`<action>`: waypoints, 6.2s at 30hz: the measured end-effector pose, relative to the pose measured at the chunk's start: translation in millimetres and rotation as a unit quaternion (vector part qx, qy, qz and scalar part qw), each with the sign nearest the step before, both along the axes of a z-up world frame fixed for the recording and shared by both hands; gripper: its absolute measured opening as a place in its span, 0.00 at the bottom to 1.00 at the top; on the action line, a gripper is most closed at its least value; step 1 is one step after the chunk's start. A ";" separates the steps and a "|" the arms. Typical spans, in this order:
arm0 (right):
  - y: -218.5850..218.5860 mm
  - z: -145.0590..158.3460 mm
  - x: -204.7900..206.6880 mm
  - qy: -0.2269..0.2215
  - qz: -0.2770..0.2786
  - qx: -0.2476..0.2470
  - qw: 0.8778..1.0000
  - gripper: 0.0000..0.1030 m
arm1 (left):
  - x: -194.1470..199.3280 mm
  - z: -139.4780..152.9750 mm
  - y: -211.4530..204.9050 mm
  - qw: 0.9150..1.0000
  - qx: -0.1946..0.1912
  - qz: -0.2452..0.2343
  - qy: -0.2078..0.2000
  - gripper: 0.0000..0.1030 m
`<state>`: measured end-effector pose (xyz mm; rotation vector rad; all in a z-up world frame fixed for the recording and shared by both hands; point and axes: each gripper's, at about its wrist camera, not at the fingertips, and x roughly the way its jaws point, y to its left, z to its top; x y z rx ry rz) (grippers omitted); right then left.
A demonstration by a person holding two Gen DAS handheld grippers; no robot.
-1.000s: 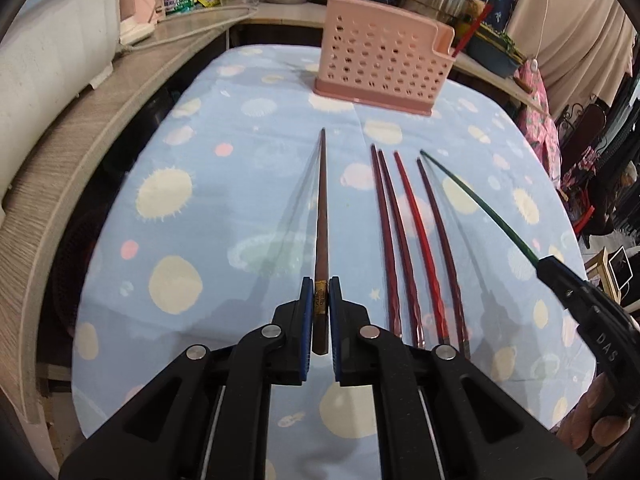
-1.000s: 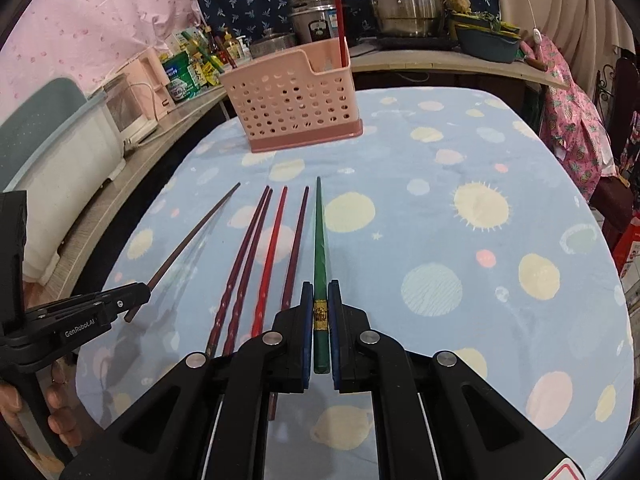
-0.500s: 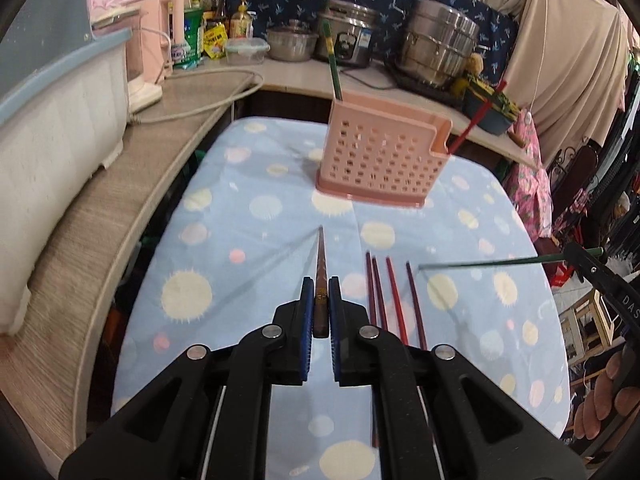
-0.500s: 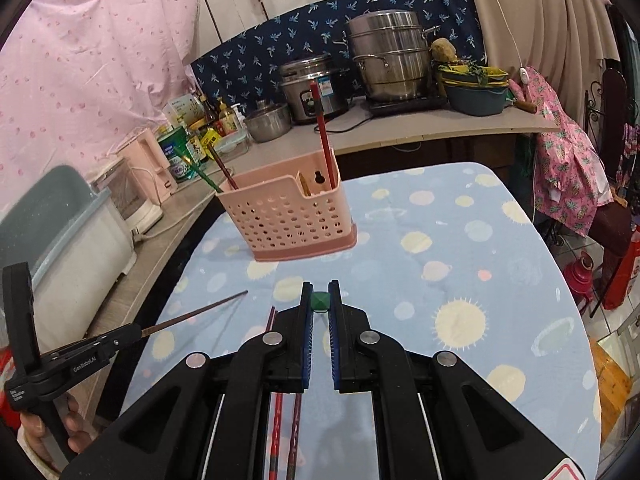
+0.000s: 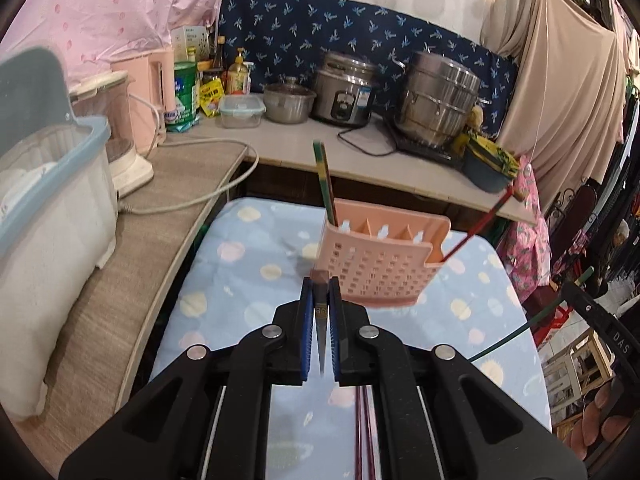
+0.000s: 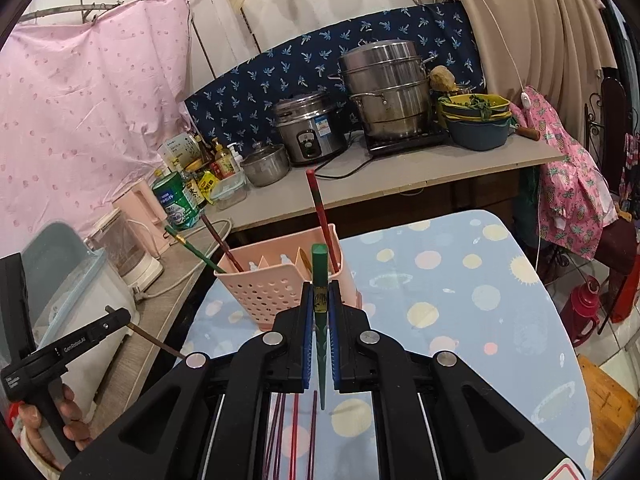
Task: Organize utensils
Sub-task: 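Lift the green and brown chopsticks with both tools over the pink basket, then open both tools to drop the chopsticks into the basket, then withdraw both tools from the basket toward the dark red chopsticks, then grasp a dark red chopstick with the right tool while the left tool grasps another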
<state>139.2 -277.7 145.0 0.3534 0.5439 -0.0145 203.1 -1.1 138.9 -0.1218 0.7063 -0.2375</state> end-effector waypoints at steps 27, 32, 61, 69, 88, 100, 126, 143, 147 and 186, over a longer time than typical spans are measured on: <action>-2.9 70.9 129.3 -0.065 0.012 0.013 0.998 0.07 | 105.5 108.0 -21.2 0.990 -0.057 0.035 -0.122 0.07; 2.2 46.8 144.2 -0.038 0.023 0.011 0.999 0.07 | 117.0 84.2 -25.3 0.993 -0.046 0.035 -0.107 0.07; 11.1 25.7 112.9 -0.024 0.042 0.010 0.999 0.17 | 94.9 34.0 -30.4 0.997 0.010 0.036 -0.065 0.35; 24.2 6.1 68.0 -0.007 0.048 -0.011 0.999 0.24 | 52.9 13.8 -18.3 0.998 0.025 0.032 -0.051 0.35; 53.3 -98.1 -40.9 0.097 0.056 -0.024 0.993 0.24 | -38.5 -104.9 -6.5 0.995 0.074 0.023 0.067 0.35; 70.0 -148.0 -80.3 0.145 0.075 -0.019 0.986 0.24 | -81.6 -144.0 -11.0 0.990 0.098 0.006 0.104 0.35; 103.9 -196.5 -104.6 0.199 0.101 -0.030 0.974 0.23 | -116.4 -181.0 -15.1 0.983 0.104 -0.010 0.151 0.36; 101.8 -202.5 -106.1 0.199 0.097 -0.052 0.974 0.07 | -121.7 -185.4 -17.9 0.981 0.109 -0.013 0.157 0.47; 99.5 -202.3 -106.1 0.199 0.093 -0.049 0.974 0.07 | -124.9 -187.3 -22.0 0.982 0.108 -0.019 0.156 0.49; 83.8 -202.5 -110.4 0.199 0.078 -0.035 0.976 0.07 | -137.4 -202.1 -52.7 0.980 0.113 -0.054 0.158 0.35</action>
